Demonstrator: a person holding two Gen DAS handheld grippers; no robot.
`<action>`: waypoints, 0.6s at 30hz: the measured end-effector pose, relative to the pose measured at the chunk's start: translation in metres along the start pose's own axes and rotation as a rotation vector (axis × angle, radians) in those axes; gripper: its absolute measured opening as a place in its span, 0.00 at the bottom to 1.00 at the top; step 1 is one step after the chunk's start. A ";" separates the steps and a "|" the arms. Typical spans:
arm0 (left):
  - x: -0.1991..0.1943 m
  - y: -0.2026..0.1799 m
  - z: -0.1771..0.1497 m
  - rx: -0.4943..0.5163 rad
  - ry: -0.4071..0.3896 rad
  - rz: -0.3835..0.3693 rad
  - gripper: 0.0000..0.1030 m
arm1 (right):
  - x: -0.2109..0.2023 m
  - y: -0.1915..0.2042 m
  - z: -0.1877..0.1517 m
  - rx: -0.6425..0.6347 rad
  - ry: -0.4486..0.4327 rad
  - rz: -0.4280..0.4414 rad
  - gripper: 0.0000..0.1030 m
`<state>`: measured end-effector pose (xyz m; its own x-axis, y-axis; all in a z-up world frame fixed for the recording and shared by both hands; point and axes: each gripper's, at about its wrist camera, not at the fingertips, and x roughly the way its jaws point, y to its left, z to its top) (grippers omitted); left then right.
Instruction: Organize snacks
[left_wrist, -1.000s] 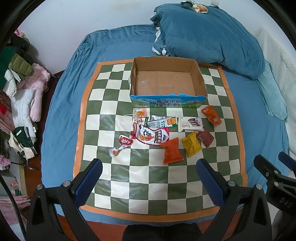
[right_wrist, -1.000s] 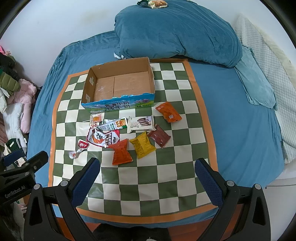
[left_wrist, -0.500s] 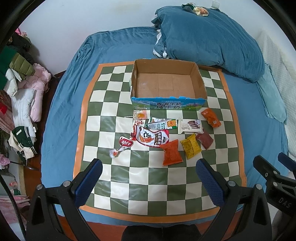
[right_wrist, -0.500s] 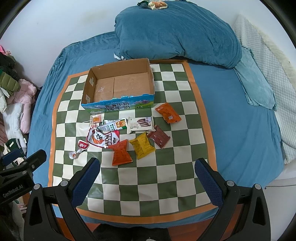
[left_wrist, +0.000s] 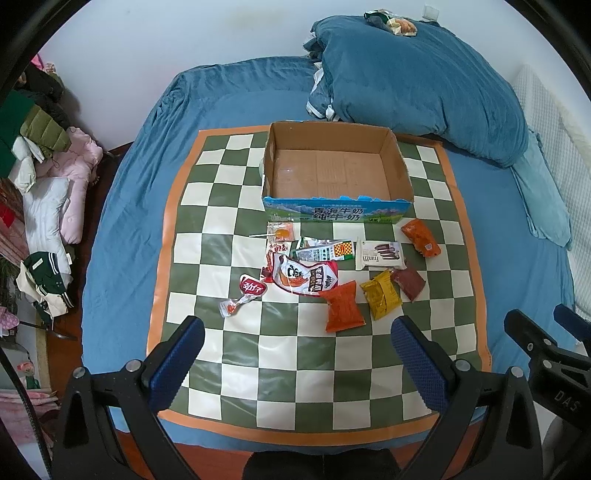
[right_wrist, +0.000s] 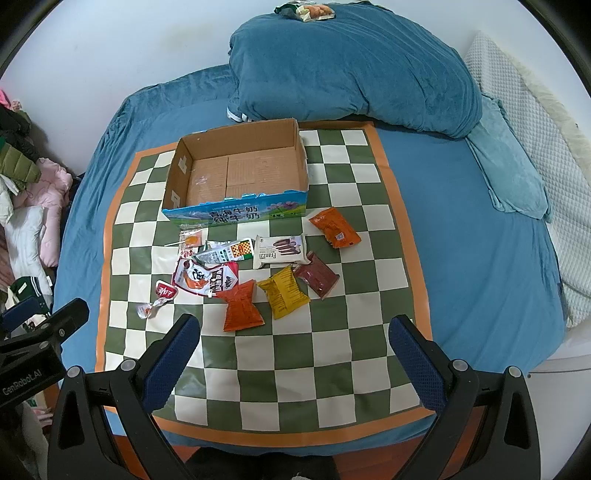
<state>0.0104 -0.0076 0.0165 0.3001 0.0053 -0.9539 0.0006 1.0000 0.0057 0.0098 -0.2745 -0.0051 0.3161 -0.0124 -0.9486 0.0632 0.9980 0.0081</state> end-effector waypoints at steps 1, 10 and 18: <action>0.000 0.000 0.000 0.000 0.001 -0.001 1.00 | 0.000 0.000 0.000 0.000 0.000 -0.001 1.00; 0.000 0.000 -0.002 -0.002 -0.004 0.000 1.00 | 0.000 0.000 0.000 0.000 0.000 0.001 1.00; 0.000 0.000 -0.003 -0.004 -0.006 -0.002 1.00 | -0.002 0.002 0.002 -0.001 0.000 0.000 1.00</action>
<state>0.0072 -0.0075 0.0157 0.3054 0.0034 -0.9522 -0.0022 1.0000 0.0029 0.0113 -0.2731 -0.0023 0.3166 -0.0128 -0.9485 0.0621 0.9980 0.0072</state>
